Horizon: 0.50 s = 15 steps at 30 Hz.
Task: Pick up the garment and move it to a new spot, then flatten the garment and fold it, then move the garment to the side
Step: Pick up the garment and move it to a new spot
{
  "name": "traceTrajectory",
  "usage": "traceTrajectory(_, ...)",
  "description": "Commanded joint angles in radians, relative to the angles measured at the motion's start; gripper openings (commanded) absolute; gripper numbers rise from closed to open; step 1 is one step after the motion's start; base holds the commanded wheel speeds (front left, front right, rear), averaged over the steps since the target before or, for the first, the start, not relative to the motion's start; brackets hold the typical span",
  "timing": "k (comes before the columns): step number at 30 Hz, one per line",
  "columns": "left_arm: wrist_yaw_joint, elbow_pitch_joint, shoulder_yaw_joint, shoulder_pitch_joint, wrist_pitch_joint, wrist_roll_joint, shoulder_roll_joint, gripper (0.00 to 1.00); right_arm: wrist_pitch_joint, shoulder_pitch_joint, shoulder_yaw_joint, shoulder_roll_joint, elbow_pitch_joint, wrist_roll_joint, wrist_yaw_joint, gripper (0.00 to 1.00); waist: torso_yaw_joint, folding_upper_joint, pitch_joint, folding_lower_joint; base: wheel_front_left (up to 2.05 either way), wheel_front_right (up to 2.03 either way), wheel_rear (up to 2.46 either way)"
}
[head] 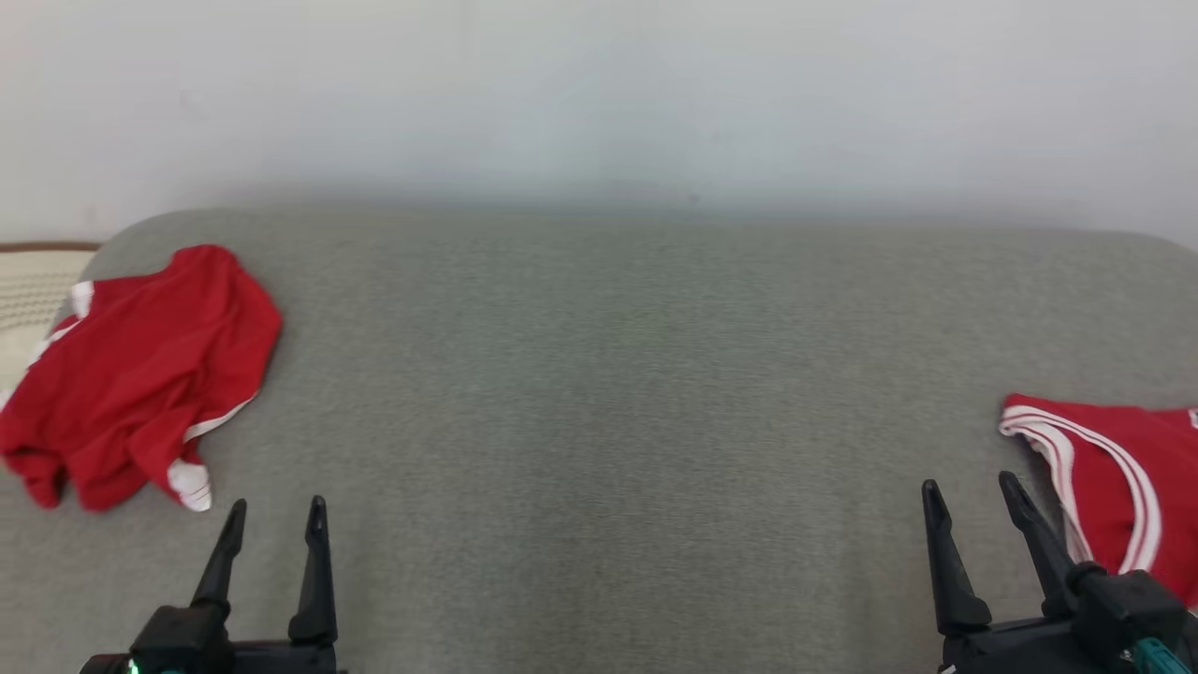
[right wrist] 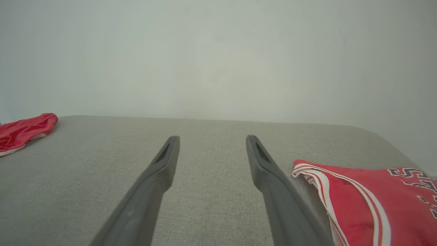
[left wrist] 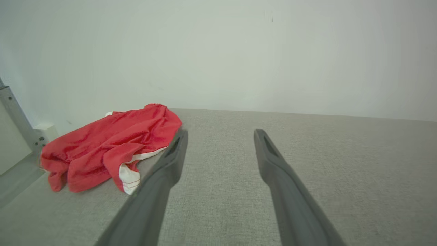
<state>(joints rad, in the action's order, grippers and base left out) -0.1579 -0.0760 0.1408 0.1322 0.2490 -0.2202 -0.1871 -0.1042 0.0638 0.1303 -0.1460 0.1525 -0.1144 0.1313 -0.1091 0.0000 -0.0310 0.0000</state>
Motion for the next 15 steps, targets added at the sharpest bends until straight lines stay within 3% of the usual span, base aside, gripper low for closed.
traceTrajectory(1, -0.003, 0.004, -0.005, -0.003, 0.005, -0.013, -0.004, 1.00, 0.004, -0.009, 0.005, -0.008, 0.002, -0.005, -0.001, 1.00, -0.068, 0.0000, -0.002, 0.0000, 0.00, 0.00, 0.00)
traceTrajectory(8, -0.014, 0.023, -0.029, -0.022, 0.010, -0.022, -0.001, 1.00, -0.001, -0.027, 0.035, -0.011, -0.012, -0.023, -0.001, 1.00, -0.204, 0.0000, -0.007, 0.0000, 0.00, 0.00, 0.00)
traceTrajectory(15, -0.016, 0.031, -0.040, -0.035, 0.014, -0.032, 0.012, 1.00, -0.003, -0.040, 0.059, 0.000, -0.021, -0.029, -0.001, 1.00, -0.288, 0.0000, -0.010, 0.0000, 0.00, 0.00, 0.00)
